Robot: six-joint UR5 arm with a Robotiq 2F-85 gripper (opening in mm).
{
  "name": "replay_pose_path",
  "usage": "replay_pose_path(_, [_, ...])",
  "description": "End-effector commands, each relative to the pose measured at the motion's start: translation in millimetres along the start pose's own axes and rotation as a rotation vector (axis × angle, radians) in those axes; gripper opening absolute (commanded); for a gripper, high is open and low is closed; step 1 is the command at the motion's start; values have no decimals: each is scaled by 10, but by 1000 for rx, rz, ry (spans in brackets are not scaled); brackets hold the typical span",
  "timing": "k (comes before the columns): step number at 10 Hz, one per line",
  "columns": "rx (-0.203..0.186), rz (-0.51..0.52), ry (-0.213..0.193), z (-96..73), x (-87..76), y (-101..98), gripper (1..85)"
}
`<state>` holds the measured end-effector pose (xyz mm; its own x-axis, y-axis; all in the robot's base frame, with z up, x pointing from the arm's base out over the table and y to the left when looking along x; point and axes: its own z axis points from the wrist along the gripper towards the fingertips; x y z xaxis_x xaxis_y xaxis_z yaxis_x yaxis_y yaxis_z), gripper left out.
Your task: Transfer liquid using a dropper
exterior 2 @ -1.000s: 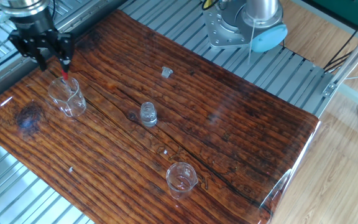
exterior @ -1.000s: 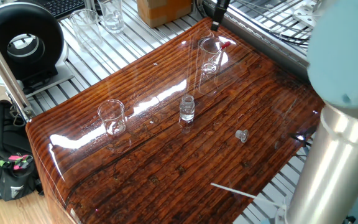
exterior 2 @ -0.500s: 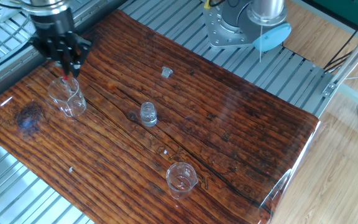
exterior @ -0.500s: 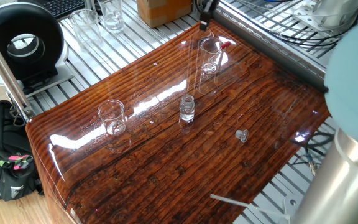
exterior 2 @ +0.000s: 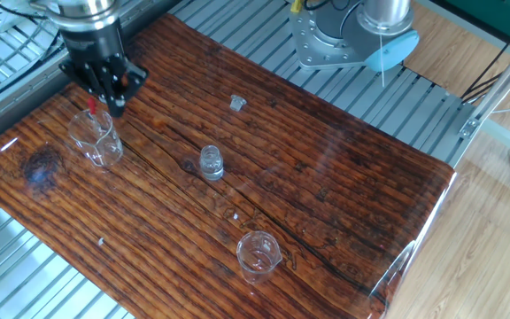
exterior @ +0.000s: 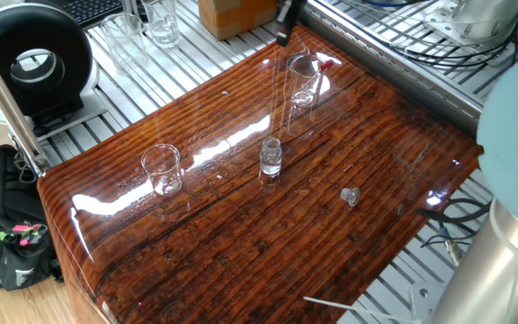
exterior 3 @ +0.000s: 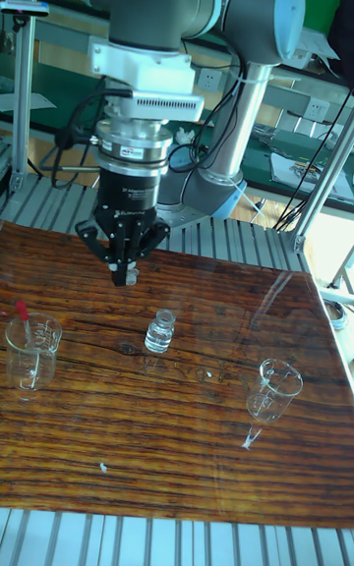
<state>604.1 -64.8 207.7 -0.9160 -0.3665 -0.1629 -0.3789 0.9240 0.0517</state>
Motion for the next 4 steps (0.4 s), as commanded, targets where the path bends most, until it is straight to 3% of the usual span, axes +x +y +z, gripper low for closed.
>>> replay_pose_path(1, [-5,36,7,193,-153,37,43])
replay_pose_path(4, [18,74,38,367,-67,192,17])
